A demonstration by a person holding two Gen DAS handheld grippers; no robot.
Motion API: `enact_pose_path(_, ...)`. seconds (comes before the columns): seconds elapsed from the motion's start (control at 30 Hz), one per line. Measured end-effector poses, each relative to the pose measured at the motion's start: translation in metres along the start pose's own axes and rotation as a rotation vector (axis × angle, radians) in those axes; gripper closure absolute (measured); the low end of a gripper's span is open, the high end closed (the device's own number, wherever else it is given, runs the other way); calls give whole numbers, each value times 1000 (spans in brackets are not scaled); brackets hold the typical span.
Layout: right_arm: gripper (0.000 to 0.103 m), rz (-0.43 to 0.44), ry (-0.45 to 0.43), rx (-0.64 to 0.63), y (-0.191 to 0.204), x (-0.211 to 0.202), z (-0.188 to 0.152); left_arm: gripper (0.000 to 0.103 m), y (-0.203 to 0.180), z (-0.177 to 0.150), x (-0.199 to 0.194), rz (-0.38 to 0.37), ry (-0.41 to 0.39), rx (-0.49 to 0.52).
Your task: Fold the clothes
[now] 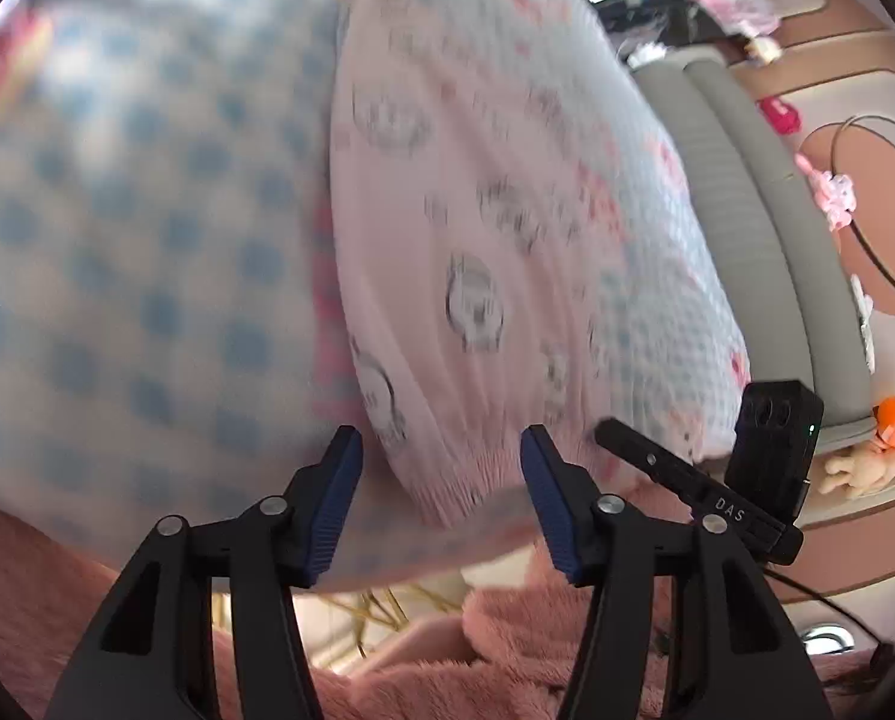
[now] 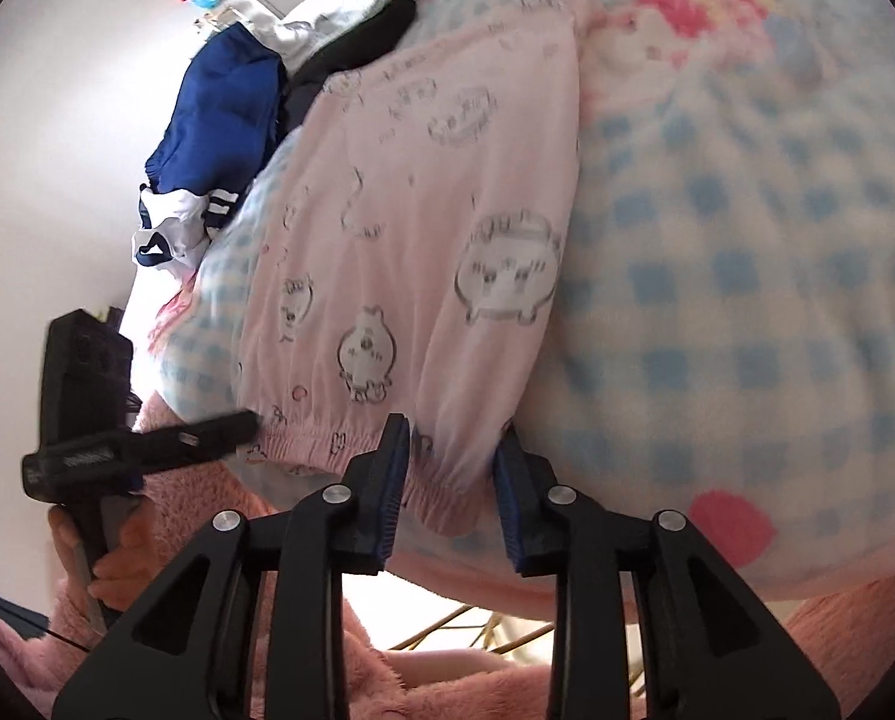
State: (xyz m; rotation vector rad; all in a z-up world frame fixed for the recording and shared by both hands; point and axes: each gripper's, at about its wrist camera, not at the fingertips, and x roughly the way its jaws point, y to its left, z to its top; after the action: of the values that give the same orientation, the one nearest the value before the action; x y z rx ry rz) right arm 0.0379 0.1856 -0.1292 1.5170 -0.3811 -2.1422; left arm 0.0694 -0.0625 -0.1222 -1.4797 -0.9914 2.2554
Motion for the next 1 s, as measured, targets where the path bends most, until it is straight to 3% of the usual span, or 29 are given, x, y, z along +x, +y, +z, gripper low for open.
enact_pose_path(0.2,70,-38,-65,26,-23,-16,38,46,21,50,-3,49,-106,-13)
enact_pose_path(0.3,70,-45,-68,51,-35,-7,62,46,41,64,12,-10,-63,-58)
enact_pose_path(0.4,70,23,-49,96,-46,7,72,47,40,68,28,-68,-35,-44)
enact_pose_path(0.53,72,162,-19,138,-50,30,82,48,42,70,41,-48,-20,-33)
enact_pose_path(0.6,78,133,-21,117,-45,36,86,67,39,70,45,-45,-41,-44)
enact_pose_path(0.63,82,119,-22,107,-42,39,88,92,36,70,46,-33,-53,-39)
enact_pose_path(0.7,95,81,-38,72,-35,39,89,92,29,66,44,25,-66,-1)
enact_pose_path(0.83,99,10,-104,4,-20,21,84,96,16,59,24,82,-117,68)
enact_pose_path(0.93,99,-59,-130,-20,-22,13,80,96,40,55,22,125,-95,46)
enact_pose_path(1.0,99,-111,-107,-14,-31,23,77,92,56,54,30,103,-63,-21)
